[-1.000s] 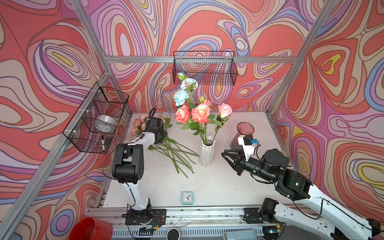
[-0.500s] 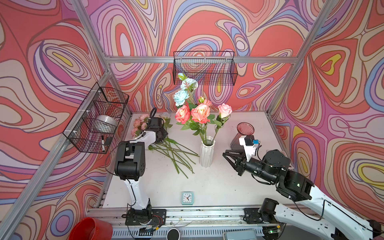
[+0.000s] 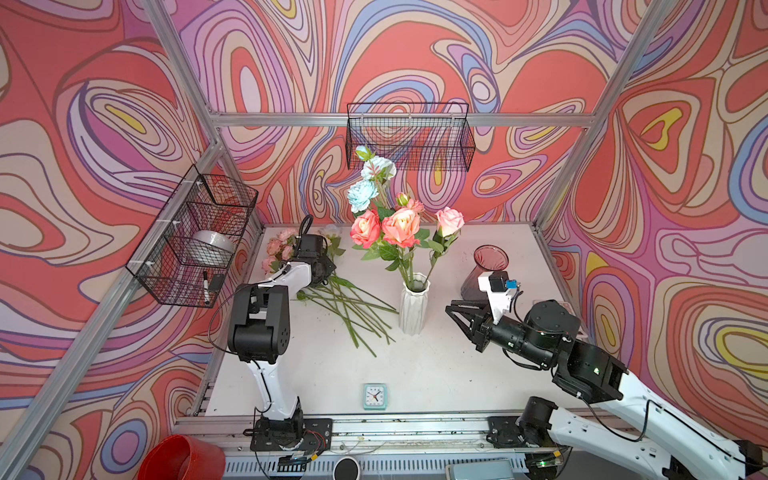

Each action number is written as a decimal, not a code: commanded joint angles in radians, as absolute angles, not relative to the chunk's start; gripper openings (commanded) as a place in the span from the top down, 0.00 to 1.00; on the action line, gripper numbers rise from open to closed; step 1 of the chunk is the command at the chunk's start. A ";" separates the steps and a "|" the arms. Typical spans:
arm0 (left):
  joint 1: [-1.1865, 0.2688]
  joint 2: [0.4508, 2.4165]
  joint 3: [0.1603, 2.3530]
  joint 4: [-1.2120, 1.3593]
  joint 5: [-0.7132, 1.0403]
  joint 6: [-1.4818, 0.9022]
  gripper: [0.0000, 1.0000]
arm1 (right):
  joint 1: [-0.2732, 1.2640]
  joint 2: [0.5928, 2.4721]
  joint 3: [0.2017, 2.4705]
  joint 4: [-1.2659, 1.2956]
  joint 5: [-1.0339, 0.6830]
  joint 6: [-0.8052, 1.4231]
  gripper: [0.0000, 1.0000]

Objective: Arrange the flowers into the vase
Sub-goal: 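Lower the left gripper into the rose pile and grasp the blue rose stem, then lift the blue rose high with the left gripper while the right reaches toward it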

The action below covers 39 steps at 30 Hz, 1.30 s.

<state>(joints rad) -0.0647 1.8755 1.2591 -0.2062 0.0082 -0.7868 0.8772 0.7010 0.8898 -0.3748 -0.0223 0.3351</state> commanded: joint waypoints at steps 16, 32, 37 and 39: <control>-0.062 1.153 1.133 -0.367 0.103 -0.761 1.00 | 0.875 0.722 0.947 -0.400 -0.071 0.343 0.47; -0.061 0.607 0.970 -0.392 0.700 -0.681 1.00 | 0.986 1.018 1.097 -0.346 -0.371 0.355 0.40; -0.064 0.520 0.932 -0.321 0.832 -0.687 1.00 | 1.134 1.166 1.202 -0.327 -0.324 0.337 0.38; -0.066 0.507 0.930 -0.277 0.866 -0.705 1.00 | 1.168 1.223 1.238 -0.302 -0.330 0.339 0.37</control>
